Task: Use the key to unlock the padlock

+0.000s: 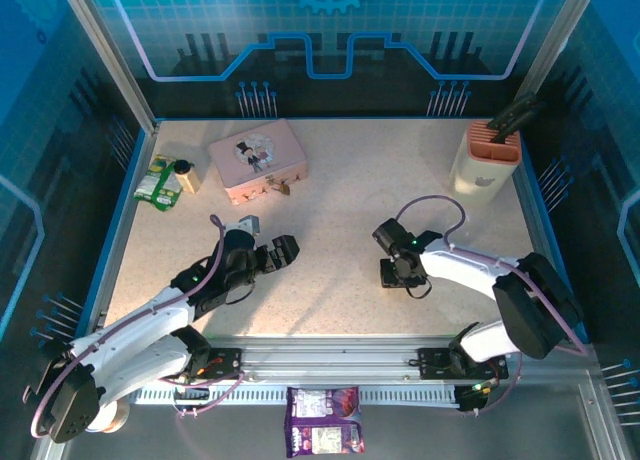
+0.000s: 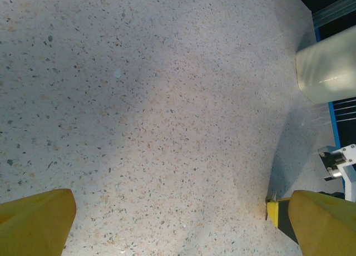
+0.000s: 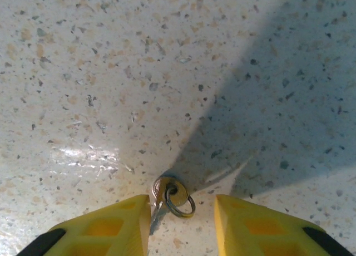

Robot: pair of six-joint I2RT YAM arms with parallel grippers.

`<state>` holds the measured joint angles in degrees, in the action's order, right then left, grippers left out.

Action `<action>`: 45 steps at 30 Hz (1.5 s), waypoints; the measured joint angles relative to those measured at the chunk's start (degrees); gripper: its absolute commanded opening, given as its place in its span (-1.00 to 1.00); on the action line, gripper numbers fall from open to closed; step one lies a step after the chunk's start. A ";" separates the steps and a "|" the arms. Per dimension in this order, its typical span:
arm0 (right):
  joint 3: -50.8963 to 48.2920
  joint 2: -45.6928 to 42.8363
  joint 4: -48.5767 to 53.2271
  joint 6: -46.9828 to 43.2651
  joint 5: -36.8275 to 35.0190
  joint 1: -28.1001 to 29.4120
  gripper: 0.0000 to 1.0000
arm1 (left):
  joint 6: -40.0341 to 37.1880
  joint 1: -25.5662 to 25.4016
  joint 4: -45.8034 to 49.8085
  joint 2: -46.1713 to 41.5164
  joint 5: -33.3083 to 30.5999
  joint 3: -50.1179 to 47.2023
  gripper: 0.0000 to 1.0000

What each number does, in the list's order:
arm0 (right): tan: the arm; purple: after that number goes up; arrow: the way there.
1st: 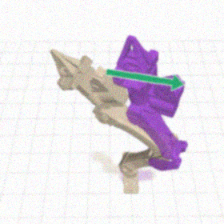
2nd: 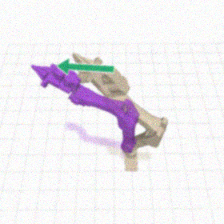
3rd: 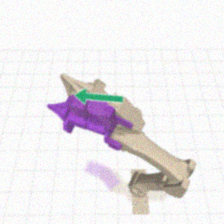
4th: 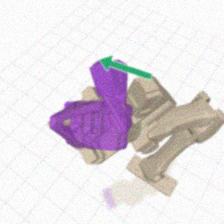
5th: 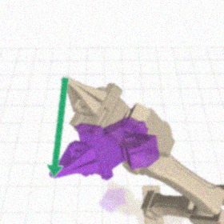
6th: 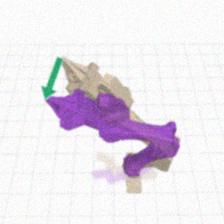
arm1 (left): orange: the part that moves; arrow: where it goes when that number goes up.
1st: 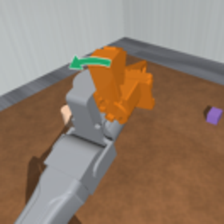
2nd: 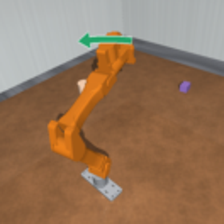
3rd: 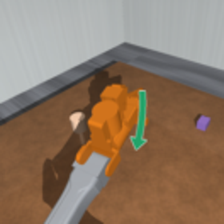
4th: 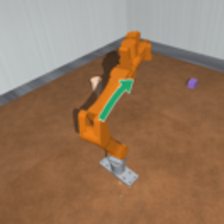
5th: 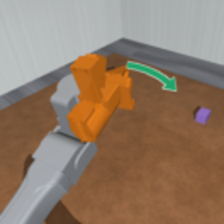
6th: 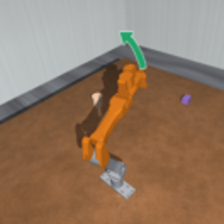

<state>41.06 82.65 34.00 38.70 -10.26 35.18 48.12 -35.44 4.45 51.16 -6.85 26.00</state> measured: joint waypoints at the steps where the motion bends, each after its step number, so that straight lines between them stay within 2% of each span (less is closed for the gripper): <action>1: 0.17 0.50 -0.04 -0.20 0.07 0.00 -0.32 | 0.00 0.00 0.00 0.00 0.00 0.00 0.99; 11: 2.45 3.23 1.18 -1.27 0.50 0.00 -0.56 | 0.00 0.00 0.02 0.00 0.00 0.00 0.98; 26: 1.84 1.07 -0.85 -0.74 3.39 -1.95 -0.90 | 0.00 0.00 -0.09 1.55 0.02 0.28 0.99; 31: -1.33 -2.29 -3.41 0.57 6.27 -3.91 -1.00 | 0.00 0.00 -0.13 2.80 0.50 1.29 0.99; 37: -5.97 -7.43 -8.20 3.98 9.14 -4.92 -1.00 | -0.20 -0.61 -0.52 7.50 2.84 4.13 0.98; 45: -14.16 -22.49 -18.49 13.03 11.41 -4.98 -1.00 | -0.39 -5.95 -3.45 14.80 5.97 8.31 0.91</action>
<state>26.89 60.16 15.51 51.72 1.15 30.20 47.72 -41.39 0.99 65.95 -0.89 34.30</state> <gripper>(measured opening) 0.064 0.973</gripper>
